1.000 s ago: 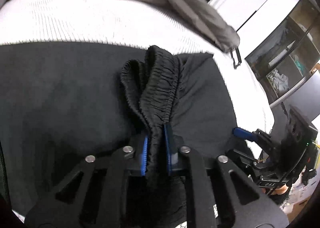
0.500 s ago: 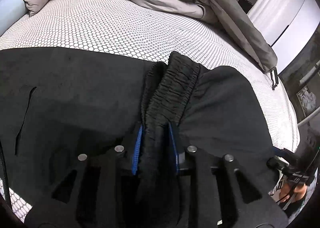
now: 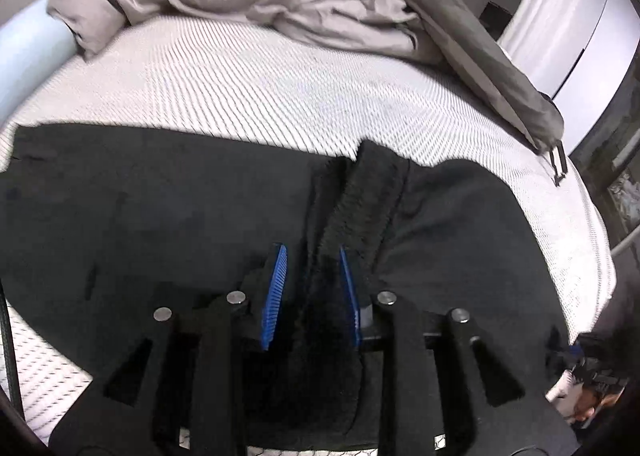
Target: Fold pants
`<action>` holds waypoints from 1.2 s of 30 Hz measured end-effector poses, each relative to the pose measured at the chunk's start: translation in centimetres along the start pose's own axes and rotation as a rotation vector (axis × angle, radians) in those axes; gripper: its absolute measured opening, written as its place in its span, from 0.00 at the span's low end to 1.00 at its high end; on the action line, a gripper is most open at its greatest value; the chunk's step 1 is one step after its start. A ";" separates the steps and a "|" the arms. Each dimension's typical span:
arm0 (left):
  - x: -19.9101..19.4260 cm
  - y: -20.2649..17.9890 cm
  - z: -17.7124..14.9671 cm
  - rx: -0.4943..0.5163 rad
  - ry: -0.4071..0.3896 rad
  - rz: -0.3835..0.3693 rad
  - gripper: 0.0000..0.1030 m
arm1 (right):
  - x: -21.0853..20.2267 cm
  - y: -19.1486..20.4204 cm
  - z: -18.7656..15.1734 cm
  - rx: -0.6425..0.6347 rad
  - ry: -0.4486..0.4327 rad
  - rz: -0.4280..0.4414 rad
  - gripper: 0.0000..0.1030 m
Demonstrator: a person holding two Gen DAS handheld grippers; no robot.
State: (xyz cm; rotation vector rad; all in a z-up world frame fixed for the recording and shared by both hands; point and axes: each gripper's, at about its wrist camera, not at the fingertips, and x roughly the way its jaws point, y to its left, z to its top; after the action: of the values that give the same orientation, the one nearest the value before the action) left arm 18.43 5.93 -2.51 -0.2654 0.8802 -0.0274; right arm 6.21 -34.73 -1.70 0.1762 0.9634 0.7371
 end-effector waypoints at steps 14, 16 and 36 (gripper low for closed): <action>-2.7 -19.6 -8.7 0.540 0.025 -0.381 0.45 | -2.1 -5.8 0.5 0.228 -0.142 -0.036 0.48; -2.5 -21.9 -10.7 0.623 0.069 -0.440 0.45 | -1.6 -6.9 0.9 0.289 -0.142 -0.018 0.48; -3.2 -26.5 -20.3 0.858 -0.064 -0.231 0.01 | 4.2 -7.8 5.5 0.356 -0.096 0.051 0.09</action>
State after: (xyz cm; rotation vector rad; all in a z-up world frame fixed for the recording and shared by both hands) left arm 3.12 -23.69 -6.02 0.4359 0.7012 -0.5937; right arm 15.91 -36.95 -4.87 0.5448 0.9960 0.5932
